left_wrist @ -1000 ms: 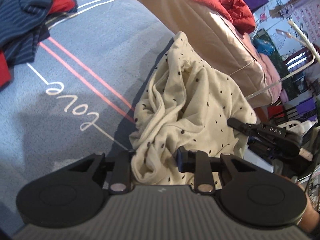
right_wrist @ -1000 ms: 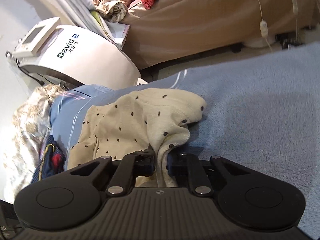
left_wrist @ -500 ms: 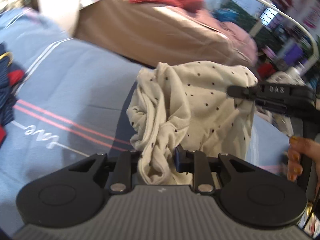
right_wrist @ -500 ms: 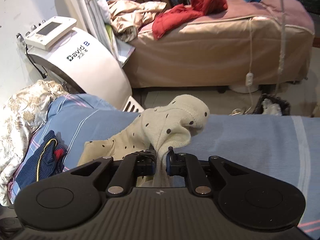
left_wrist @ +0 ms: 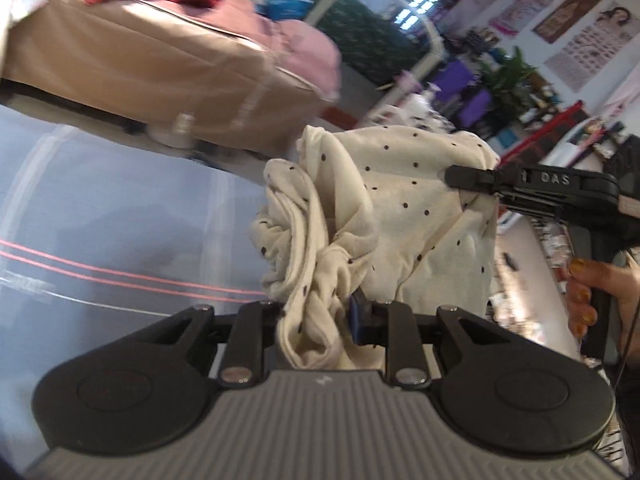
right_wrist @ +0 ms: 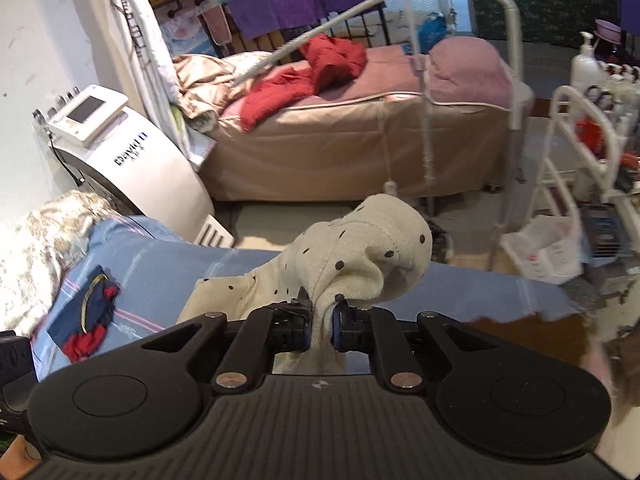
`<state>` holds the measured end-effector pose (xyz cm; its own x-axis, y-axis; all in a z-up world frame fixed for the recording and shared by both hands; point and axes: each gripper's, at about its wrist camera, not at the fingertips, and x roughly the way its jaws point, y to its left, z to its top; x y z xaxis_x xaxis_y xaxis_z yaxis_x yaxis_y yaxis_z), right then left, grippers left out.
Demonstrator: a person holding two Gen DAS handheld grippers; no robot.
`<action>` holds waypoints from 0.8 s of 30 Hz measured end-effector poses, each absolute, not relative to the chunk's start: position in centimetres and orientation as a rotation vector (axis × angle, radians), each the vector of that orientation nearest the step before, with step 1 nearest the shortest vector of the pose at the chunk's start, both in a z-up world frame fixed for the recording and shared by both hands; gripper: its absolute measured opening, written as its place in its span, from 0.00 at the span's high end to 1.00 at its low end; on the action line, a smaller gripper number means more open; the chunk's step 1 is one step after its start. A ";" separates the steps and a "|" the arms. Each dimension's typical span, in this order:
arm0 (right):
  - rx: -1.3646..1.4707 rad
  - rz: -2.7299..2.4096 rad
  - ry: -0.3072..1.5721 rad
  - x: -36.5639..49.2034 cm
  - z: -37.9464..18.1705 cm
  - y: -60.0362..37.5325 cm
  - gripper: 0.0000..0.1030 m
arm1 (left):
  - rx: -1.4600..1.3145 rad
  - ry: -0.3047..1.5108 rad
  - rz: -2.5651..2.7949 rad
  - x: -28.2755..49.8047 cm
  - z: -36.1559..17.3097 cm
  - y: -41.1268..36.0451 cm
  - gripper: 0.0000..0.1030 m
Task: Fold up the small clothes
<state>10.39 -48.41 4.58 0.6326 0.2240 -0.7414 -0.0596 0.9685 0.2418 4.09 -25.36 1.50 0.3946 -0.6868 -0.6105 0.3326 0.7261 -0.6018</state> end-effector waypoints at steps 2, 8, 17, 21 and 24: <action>0.213 0.148 0.898 9.9 4.9 -52.0 0.83 | -0.446 0.974 -0.695 2.3 1.6 -29.8 0.78; 0.193 0.068 1.024 11.0 0.2 -58.8 0.83 | -0.448 1.078 -0.630 -1.3 -3.3 -39.9 0.78; 0.229 0.002 0.999 10.0 -7.3 -62.8 0.69 | -0.402 1.109 -0.486 -3.4 -6.9 -41.0 0.36; 0.238 -0.045 0.851 7.4 -4.4 -64.5 0.45 | -0.285 1.026 -0.465 -1.9 -4.9 -37.3 0.28; 0.145 0.009 0.750 4.8 -1.5 -63.6 0.41 | -0.137 0.866 -0.554 -1.6 -1.6 -36.5 0.28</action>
<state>4.84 -63.60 -1.48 0.7318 0.0599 -0.6788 0.0435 0.9900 0.1342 -1.60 -36.55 -1.60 0.5172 -0.5143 -0.6841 0.4062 0.8511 -0.3328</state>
